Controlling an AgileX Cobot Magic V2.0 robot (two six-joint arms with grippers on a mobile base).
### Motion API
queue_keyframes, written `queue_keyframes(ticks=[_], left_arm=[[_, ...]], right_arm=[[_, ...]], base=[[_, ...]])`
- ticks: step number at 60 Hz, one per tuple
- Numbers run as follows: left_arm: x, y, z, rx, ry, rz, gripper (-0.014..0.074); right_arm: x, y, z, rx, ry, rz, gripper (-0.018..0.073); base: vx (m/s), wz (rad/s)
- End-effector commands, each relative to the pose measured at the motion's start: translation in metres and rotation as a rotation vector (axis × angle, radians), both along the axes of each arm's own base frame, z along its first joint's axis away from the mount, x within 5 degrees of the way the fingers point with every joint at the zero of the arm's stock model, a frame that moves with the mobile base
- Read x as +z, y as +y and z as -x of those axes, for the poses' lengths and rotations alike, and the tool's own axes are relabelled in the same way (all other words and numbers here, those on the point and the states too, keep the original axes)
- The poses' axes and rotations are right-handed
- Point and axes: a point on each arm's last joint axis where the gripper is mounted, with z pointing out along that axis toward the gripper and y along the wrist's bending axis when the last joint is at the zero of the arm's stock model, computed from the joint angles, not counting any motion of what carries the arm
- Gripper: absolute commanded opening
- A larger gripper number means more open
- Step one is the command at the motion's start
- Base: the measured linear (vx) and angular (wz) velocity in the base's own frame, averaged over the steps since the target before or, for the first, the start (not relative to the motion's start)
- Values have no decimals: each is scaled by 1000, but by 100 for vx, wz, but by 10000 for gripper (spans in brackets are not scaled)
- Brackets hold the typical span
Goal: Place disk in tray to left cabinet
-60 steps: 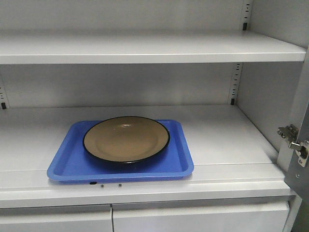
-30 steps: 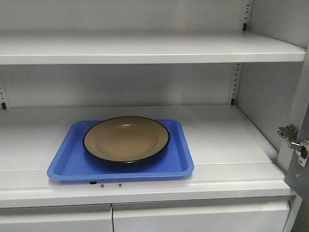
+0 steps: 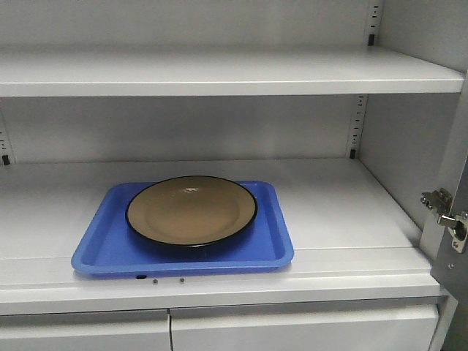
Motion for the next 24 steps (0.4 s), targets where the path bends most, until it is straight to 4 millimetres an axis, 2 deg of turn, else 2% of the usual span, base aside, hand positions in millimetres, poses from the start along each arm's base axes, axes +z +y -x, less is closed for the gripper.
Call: queue_keyframes(ticks=[1,24], left_arm=[[1,0,-2,5,-62,14,41],[1,0,-2,5,-62,14,41]], right_arm=[[1,1,-1,5,-79,-3,-8],[1,1,-1,5,-73,-2,-8]], base=[[0,0],[0,0]])
